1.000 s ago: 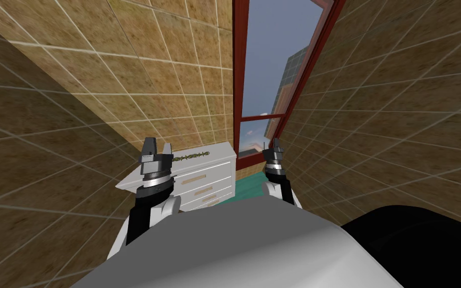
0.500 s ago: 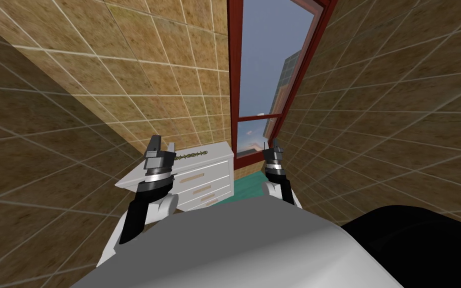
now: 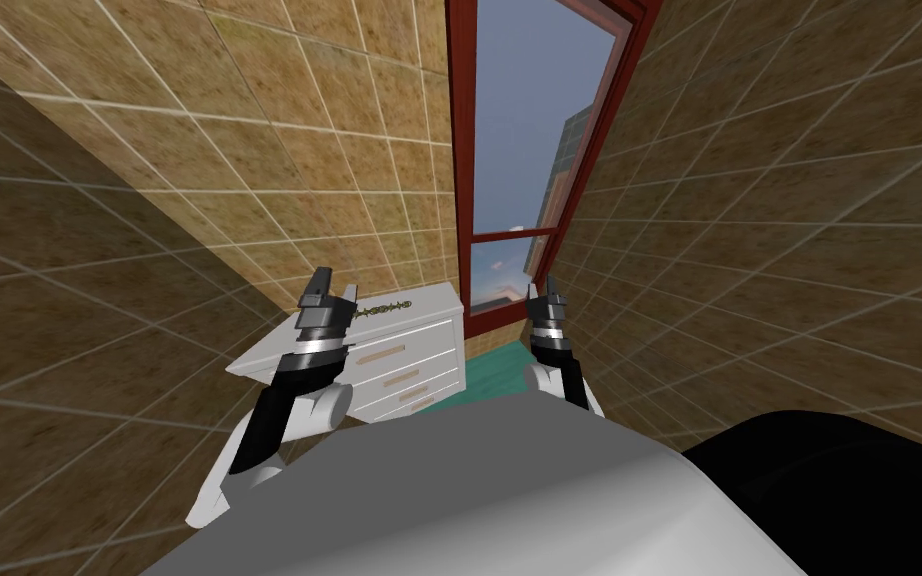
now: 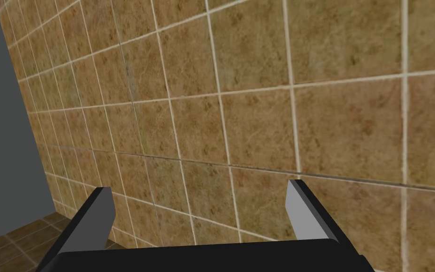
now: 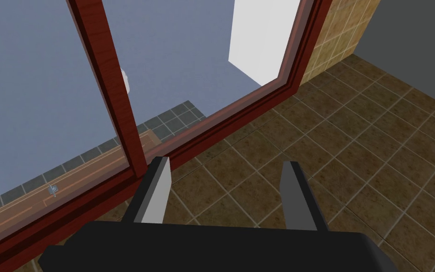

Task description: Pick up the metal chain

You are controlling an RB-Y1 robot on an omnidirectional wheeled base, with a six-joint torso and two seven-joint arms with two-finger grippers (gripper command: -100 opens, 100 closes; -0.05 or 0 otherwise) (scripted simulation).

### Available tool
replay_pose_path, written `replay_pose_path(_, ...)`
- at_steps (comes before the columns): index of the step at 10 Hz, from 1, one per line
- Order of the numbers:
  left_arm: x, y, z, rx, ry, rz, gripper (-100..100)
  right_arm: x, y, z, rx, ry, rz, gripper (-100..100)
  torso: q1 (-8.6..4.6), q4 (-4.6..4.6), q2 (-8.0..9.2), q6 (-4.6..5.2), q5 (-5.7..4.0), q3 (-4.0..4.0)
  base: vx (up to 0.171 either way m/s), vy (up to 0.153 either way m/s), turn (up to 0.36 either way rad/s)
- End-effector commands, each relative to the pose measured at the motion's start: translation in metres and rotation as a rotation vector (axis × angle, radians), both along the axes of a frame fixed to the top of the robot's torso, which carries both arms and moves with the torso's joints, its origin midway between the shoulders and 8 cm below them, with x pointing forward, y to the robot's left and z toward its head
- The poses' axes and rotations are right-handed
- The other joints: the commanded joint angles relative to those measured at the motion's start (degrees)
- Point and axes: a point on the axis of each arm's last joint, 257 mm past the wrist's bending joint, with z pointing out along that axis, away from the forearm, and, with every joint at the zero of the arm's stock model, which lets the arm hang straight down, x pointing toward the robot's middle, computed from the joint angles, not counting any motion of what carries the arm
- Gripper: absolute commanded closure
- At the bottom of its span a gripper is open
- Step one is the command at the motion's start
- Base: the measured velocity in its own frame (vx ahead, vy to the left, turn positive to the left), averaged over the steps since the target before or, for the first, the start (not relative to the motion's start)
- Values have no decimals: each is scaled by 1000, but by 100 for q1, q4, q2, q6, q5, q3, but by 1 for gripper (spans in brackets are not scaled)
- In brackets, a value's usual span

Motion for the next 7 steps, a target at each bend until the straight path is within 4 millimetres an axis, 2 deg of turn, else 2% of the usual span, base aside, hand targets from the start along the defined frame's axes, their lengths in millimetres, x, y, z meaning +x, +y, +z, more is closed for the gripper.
replay_pose_path(1,8,-1,0,-11,33,-33,-100,0,0,0,0,0,0,0,0,0,0,0,0,0,-31,-25,-33)
replay_pose_path(7,33,0,-16,-37,163,-75,-100,0,0,0,0,0,0,0,3,-1,-2,1,1,-1,-23,-19,-25)
